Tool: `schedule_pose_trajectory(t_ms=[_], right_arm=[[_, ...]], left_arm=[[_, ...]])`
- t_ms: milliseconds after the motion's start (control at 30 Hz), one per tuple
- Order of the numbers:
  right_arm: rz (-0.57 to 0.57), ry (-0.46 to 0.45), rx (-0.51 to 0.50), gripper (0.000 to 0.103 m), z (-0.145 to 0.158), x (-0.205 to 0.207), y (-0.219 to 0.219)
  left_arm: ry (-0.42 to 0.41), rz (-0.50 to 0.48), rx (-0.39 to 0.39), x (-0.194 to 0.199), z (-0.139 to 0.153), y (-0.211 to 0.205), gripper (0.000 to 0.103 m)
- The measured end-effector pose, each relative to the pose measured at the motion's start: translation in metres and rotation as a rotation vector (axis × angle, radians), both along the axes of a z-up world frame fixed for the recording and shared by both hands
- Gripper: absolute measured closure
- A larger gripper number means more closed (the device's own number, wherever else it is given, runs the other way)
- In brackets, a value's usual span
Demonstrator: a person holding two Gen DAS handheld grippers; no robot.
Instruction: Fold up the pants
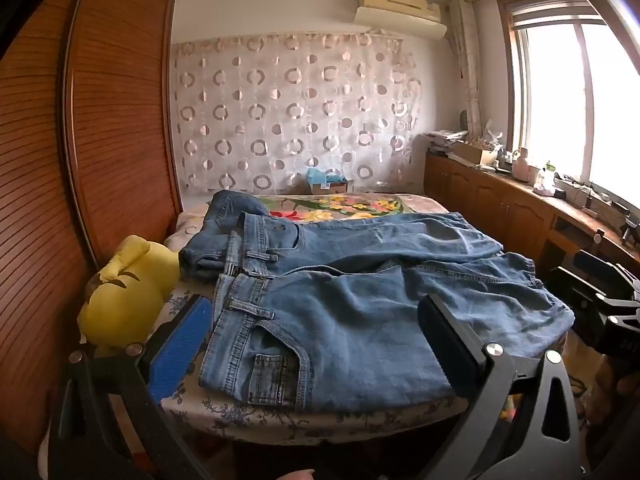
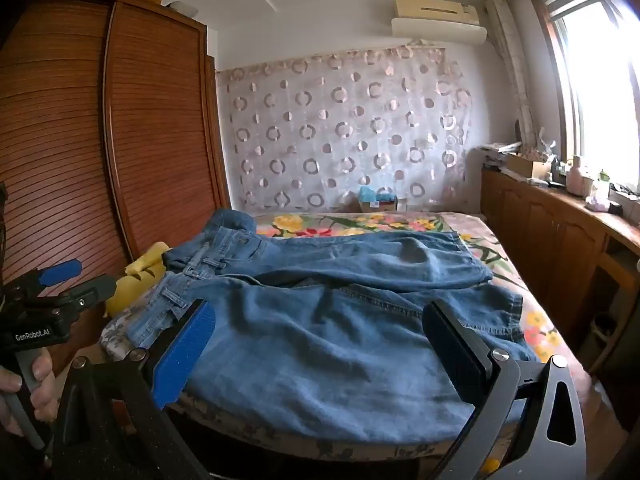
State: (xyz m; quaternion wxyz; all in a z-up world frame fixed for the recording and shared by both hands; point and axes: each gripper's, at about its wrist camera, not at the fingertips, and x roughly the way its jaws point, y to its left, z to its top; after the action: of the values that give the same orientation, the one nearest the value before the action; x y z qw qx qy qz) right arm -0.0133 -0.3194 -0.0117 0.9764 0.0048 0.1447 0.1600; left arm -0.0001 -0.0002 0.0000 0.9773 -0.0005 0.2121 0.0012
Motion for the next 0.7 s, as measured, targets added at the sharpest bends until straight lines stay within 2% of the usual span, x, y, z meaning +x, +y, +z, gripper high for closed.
schedule_pose_trajectory(t_ms=[700], right_arm=[[-0.009,0.013,0.004,0.000,-0.0010,0.0031,-0.0013]], left_arm=[[-0.001,0.001,-0.008,0.0001,-0.0001,0.0003,0.000]])
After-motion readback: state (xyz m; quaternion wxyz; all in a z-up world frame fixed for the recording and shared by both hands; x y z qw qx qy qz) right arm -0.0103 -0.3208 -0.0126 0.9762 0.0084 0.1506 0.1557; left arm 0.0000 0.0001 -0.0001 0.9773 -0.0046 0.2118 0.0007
